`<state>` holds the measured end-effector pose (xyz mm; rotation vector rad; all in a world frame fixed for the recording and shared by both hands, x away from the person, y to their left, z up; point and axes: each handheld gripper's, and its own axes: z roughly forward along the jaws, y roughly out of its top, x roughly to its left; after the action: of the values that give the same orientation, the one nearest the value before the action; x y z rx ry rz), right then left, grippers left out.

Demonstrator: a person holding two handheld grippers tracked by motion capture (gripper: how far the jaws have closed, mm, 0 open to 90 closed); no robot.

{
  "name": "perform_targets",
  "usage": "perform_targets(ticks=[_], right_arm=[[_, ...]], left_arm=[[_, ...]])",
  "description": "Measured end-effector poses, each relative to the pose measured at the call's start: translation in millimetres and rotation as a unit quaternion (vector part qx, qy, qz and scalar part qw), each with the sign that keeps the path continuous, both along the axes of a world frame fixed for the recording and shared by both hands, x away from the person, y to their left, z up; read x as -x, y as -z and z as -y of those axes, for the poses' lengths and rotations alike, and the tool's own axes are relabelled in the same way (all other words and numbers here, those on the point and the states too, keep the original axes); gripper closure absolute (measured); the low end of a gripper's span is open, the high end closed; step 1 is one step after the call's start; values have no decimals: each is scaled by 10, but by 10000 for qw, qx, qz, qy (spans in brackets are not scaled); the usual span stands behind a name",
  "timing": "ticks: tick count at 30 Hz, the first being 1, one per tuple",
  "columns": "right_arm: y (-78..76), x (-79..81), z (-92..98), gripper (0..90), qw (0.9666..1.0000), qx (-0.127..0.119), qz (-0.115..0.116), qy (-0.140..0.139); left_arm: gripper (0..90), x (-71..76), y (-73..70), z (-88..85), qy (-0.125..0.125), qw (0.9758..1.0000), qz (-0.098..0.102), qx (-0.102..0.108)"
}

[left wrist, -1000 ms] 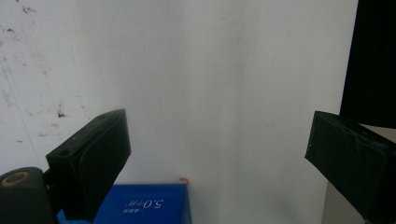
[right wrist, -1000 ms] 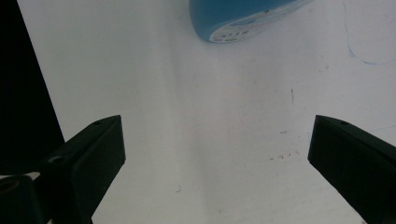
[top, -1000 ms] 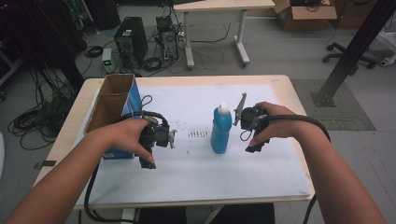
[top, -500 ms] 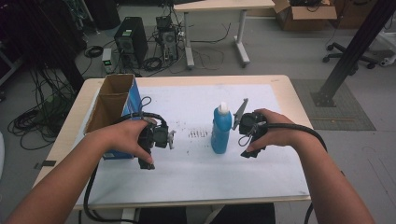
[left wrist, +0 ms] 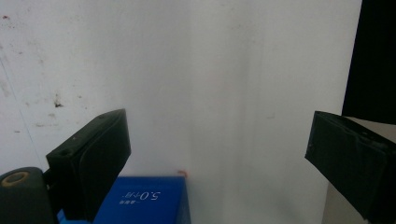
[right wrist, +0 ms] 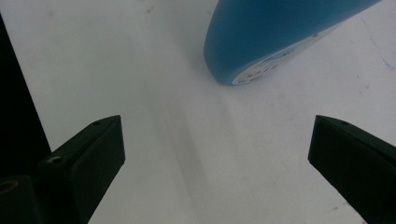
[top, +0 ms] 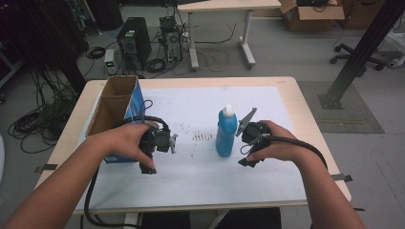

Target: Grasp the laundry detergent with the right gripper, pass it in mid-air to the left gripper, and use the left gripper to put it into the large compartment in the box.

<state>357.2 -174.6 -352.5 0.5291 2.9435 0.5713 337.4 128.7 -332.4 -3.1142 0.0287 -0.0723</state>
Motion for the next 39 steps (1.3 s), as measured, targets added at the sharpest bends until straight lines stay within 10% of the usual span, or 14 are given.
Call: perform_targets(ticks=[13, 22, 27, 39], right_arm=[[191, 151, -21, 33, 9895, -1012, 462, 922], [333, 237, -106, 31, 9802, -1214, 721, 1387], [427, 257, -157, 29, 9723, -1410, 844, 1665], [587, 277, -249, 23, 9407, -2029, 1326, 2372]], left_arm=[[70, 11, 49, 12, 54, 10000, -2, -5], [71, 21, 84, 14, 93, 9999, 40, -13], [71, 35, 106, 28, 122, 9999, 30, -5], [70, 43, 122, 2, 108, 9999, 33, -13]])
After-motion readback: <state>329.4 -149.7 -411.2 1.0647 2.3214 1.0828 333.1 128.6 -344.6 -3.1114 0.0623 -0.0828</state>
